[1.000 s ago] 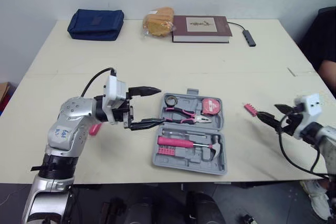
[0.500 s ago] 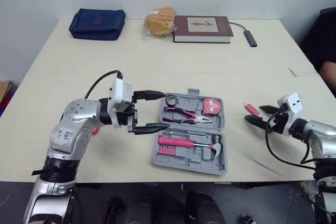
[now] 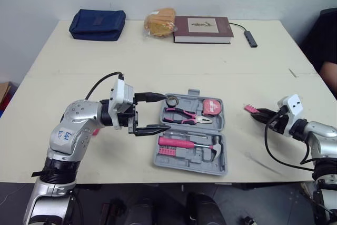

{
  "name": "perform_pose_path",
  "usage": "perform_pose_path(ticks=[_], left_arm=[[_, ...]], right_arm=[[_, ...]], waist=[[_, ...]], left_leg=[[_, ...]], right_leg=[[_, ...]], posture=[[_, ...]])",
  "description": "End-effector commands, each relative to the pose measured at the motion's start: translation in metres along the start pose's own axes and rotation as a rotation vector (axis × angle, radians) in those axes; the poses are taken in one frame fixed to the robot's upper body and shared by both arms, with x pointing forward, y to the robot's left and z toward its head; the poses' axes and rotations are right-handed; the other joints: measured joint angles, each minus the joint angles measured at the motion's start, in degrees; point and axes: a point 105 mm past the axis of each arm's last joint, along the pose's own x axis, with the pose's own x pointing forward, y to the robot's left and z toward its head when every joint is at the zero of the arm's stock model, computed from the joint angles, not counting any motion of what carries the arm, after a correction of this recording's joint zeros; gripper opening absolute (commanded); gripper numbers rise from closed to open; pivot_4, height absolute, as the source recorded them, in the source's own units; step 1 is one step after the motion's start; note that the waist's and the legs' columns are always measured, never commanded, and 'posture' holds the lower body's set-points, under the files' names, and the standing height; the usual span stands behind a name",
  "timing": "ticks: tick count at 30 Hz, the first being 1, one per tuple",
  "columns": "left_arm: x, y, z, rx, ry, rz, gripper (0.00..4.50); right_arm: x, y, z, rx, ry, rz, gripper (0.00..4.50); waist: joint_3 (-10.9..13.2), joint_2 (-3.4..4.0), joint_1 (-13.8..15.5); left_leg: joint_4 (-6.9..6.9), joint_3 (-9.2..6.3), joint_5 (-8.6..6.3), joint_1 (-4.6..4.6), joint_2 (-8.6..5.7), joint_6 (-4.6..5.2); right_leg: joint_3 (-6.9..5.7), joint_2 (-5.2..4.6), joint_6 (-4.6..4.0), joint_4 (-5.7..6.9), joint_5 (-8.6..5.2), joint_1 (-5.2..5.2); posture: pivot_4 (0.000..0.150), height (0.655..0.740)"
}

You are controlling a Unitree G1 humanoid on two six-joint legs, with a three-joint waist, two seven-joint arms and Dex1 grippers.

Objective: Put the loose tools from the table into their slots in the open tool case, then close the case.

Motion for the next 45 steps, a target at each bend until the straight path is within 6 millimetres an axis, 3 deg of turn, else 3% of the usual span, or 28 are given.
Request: perform_pose_path(ticks=[1,7,9,12,16,19,25,27,32,38,45], left_arm=[[-0.001,-0.001,0.012,0.046,-0.017,-0.016,4.5],[-0.001,-0.005,0.008,0.058,-0.002,-0.075,4.5],[-0.003,-0.008,0.004,0.085,0.019,-0.113,4.5],[-0.006,-0.013,-0.002,0.126,0.034,-0.168,4.5],[-0.01,-0.018,-0.011,0.14,0.055,-0.207,4.5],[-0.014,-0.019,-0.016,0.132,0.038,-0.19,4.5],[-0.017,-0.03,-0.029,0.096,0.058,-0.218,4.5],[-0.018,-0.032,-0.033,0.082,0.06,-0.218,4.5],[-0.021,-0.031,-0.037,0.079,0.064,-0.218,4.5],[-0.018,-0.03,-0.032,0.087,0.063,-0.224,4.5],[-0.017,-0.033,-0.031,0.08,0.067,-0.225,4.5]], right_arm=[[-0.003,0.005,-0.018,0.009,0.052,0.009,0.68],[-0.015,0.012,0.021,-0.121,-0.052,0.057,0.68],[-0.021,0.023,0.039,-0.2,-0.052,0.105,0.68],[-0.028,0.055,0.071,-0.287,-0.051,0.199,0.68],[-0.032,0.099,0.092,-0.282,-0.007,0.293,0.68],[-0.034,0.157,0.106,-0.223,0.02,0.435,0.68],[-0.038,0.215,0.095,-0.166,0.143,0.531,0.68],[-0.038,0.224,0.087,-0.182,0.203,0.53,0.68],[-0.027,0.233,0.075,-0.194,0.269,0.498,0.68],[-0.024,0.228,0.06,-0.243,0.378,0.476,0.68],[-0.016,0.23,0.058,-0.246,0.379,0.484,0.68]], waist=[[0.0,0.0,0.0],[0.0,0.01,0.1],[0.1,0.14,0.1],[0.4,0.58,0.2],[0.4,0.57,0.2],[0.5,0.48,0.3],[0.6,0.38,0.4],[0.6,0.38,0.7],[0.6,0.38,0.9],[0.6,0.38,1.0],[0.6,0.36,1.0]], left_leg=[[0.0,0.0,0.0,0.0,0.0,0.0],[0.0,-0.04,-0.01,-0.05,0.0,-0.01],[0.0,-0.02,-0.01,-0.06,-0.01,-0.01],[0.0,-0.01,-0.01,-0.1,-0.03,-0.01],[0.0,-0.02,0.0,-0.1,0.09,-0.13],[0.0,-0.04,0.0,-0.11,0.09,-0.14],[0.02,-0.26,0.0,-0.39,0.07,-0.11],[0.03,-0.42,0.01,-0.63,0.02,-0.08],[0.03,-0.45,0.02,-0.82,-0.03,-0.06],[0.07,-0.43,0.05,-0.86,-0.08,-0.01],[0.1,-0.41,0.05,-0.85,-0.07,0.0]], right_leg=[[0.01,0.0,0.0,0.0,0.0,0.0],[-0.02,0.0,-0.01,-0.02,-0.01,-0.02],[-0.02,-0.01,-0.01,-0.01,-0.01,-0.04],[0.0,-0.03,-0.01,0.01,0.0,-0.09],[-0.04,0.08,-0.08,0.08,-0.04,-0.17],[-0.05,0.08,-0.08,0.08,-0.05,-0.16],[-0.19,-0.1,-0.11,-0.03,-0.03,-0.29],[-0.36,-0.17,-0.11,-0.21,0.0,-0.39],[-0.43,-0.12,-0.12,-0.18,0.0,-0.59],[-0.56,-0.06,-0.1,-0.14,0.01,-0.61],[-0.78,-0.03,-0.09,-0.08,0.02,-0.61]], posture=[[0.15,0.74],[0.15,0.74],[0.15,0.74],[0.15,0.74],[0.15,0.74],[0.15,0.74],[0.15,0.74],[0.15,0.74],[0.15,0.74],[0.15,0.74],[0.15,0.74]])
